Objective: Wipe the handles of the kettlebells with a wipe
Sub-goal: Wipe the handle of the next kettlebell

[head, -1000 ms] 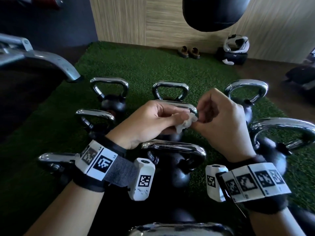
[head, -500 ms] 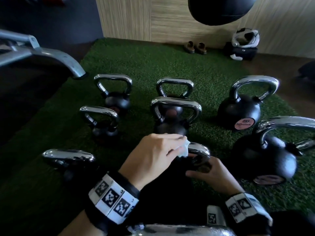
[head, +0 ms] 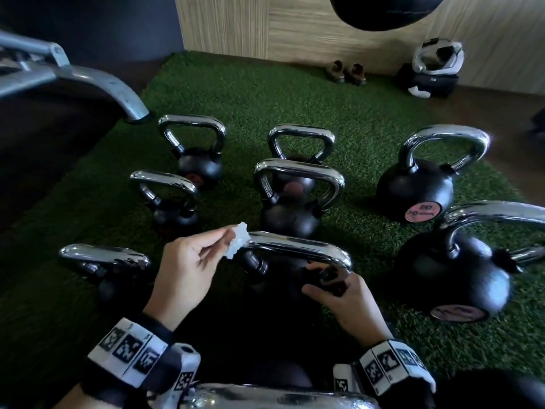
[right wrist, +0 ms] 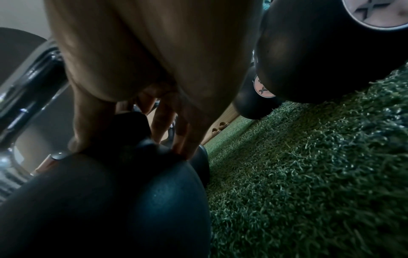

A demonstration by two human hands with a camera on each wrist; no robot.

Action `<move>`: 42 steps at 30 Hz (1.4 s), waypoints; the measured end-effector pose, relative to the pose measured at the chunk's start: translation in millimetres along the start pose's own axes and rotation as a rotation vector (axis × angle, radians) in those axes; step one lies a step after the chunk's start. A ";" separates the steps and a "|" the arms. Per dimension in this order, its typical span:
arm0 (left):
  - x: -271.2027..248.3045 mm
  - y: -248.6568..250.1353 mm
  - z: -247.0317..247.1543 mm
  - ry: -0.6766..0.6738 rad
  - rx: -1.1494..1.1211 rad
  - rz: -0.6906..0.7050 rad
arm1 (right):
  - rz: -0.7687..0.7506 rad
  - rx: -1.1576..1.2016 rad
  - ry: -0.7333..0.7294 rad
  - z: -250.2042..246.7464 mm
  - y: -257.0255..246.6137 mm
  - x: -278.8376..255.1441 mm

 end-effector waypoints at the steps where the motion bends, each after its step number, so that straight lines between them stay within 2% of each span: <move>1: -3.8 -5.6 0.6 0.002 -0.032 -0.032 | 0.003 -0.001 0.003 0.2 0.8 -0.7; 5: -11.2 -16.1 5.7 0.017 -0.144 -0.091 | -0.002 0.002 0.012 -0.3 2.2 -1.3; 10: -25.5 -66.5 25.2 0.006 -0.392 -0.420 | -0.042 -0.023 0.017 0.0 -1.7 -2.2; 13: -38.8 -77.6 41.3 -0.037 -0.411 -0.472 | -0.053 -0.010 0.023 -0.1 -1.2 -2.7; 16: -42.0 -77.4 43.1 -0.058 -0.355 -0.426 | -0.053 -0.009 0.016 0.2 -0.1 -2.5; 20: -43.9 -65.6 45.1 -0.193 -0.211 -0.336 | -0.047 -0.013 0.025 -1.2 -2.3 -3.3; 25: -31.4 -42.9 36.9 -0.075 0.022 -0.192 | -0.105 -0.048 0.092 -8.4 -15.5 -5.5; 28: -17.7 -43.9 42.4 -0.056 0.067 -0.148 | -0.146 -0.119 0.094 -13.8 -18.6 -11.4; 32: 22.3 -45.4 60.1 -0.071 0.207 -0.047 | -0.300 -0.234 0.032 -8.5 -20.9 -25.1; 35: 51.5 -42.9 82.2 -0.166 0.275 -0.042 | -0.436 -0.328 -0.019 4.7 -38.3 -28.2; 37: 61.3 -35.8 93.4 -0.284 0.307 -0.054 | -0.458 -0.357 -0.073 8.9 -48.3 -21.1; 40: 64.9 -33.3 95.2 -0.460 0.326 -0.091 | -0.401 -0.290 -0.076 0.9 -47.1 0.9; 42: 60.2 -38.6 93.7 -0.494 0.307 -0.125 | -0.286 -0.176 -0.059 -1.7 -36.8 20.5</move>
Point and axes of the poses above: each hand's wrist, its own x-axis towards the middle knuckle, its own z-axis out of the palm, y = z × x, the point moved 8 cm from there along x, towards the middle knuckle, and after that the axes turned 3 degrees about x, right-handed, at the moved point
